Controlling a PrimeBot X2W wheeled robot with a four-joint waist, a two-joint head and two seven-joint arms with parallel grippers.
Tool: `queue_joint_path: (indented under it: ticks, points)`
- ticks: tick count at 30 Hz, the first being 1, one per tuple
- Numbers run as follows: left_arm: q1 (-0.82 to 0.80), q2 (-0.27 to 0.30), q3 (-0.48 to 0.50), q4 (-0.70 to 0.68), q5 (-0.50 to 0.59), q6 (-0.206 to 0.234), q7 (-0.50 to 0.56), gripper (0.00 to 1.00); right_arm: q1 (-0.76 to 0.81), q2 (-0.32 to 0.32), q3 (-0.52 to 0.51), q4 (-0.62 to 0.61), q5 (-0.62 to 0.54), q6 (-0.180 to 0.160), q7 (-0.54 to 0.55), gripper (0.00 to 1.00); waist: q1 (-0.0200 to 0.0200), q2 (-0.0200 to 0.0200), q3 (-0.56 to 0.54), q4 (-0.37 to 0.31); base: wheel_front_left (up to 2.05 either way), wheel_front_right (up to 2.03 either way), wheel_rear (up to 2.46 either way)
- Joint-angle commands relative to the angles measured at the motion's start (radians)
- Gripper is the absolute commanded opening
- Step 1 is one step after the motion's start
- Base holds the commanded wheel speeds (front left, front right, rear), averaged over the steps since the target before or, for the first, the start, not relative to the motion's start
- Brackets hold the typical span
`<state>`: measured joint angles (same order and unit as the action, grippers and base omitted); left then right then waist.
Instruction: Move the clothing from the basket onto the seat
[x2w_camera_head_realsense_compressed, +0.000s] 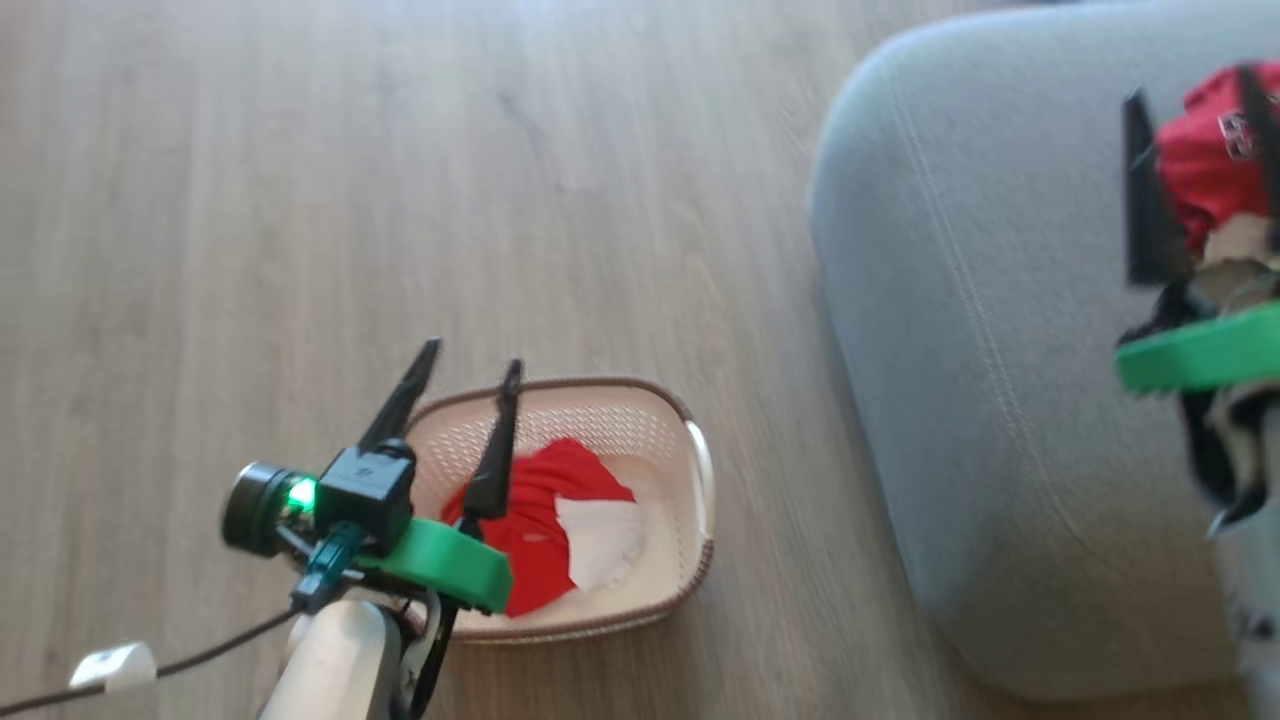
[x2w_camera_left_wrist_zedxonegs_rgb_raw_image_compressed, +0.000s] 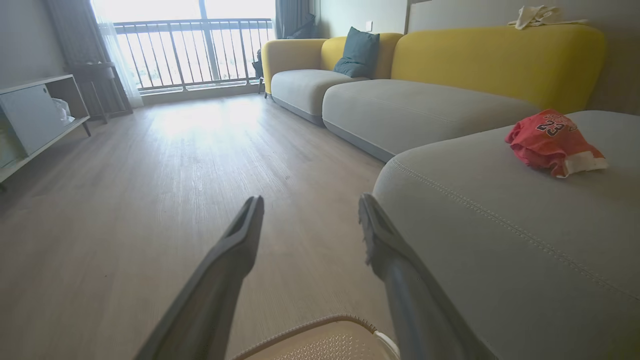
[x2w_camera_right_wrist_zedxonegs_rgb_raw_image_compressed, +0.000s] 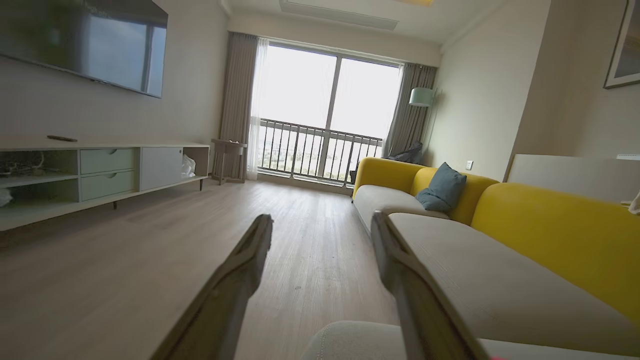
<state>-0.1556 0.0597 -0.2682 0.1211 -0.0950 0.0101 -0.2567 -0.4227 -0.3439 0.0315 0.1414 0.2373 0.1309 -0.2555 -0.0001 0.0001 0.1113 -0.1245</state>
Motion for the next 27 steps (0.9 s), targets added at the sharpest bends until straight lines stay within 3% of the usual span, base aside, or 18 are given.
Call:
queue_joint_path:
  ticks: [1,7,10,17,27]
  points:
    - [-0.012,-0.007,0.042,-0.042,0.014,0.017,-0.005,1.00,0.026,0.011,0.001,-0.050,0.007,0.000,-0.006,1.00,0.0001,-0.0001,-0.041,0.042,0.00,0.00,0.00]
    - [0.043,-0.009,0.058,-0.081,0.007,0.108,-0.005,1.00,0.187,0.091,0.000,-0.109,0.010,0.000,-0.006,1.00,0.0001,-0.0001,-0.073,0.076,0.00,0.00,0.00]
    - [0.062,-0.009,0.056,-0.084,0.007,0.127,-0.005,1.00,0.248,0.123,0.008,-0.117,0.014,0.000,-0.006,1.00,0.0001,-0.0001,-0.076,0.083,0.00,0.00,0.00]
    - [0.084,-0.009,0.057,-0.089,0.007,0.152,-0.005,1.00,0.346,0.188,0.003,-0.126,-0.042,0.000,-0.006,1.00,0.0001,-0.0001,-0.055,0.091,0.00,0.00,0.00]
    - [0.087,-0.009,0.054,-0.087,-0.004,0.159,-0.005,1.00,0.359,0.219,0.002,-0.119,-0.075,0.000,-0.006,1.00,0.0001,-0.0001,-0.035,0.092,0.00,0.00,0.00]
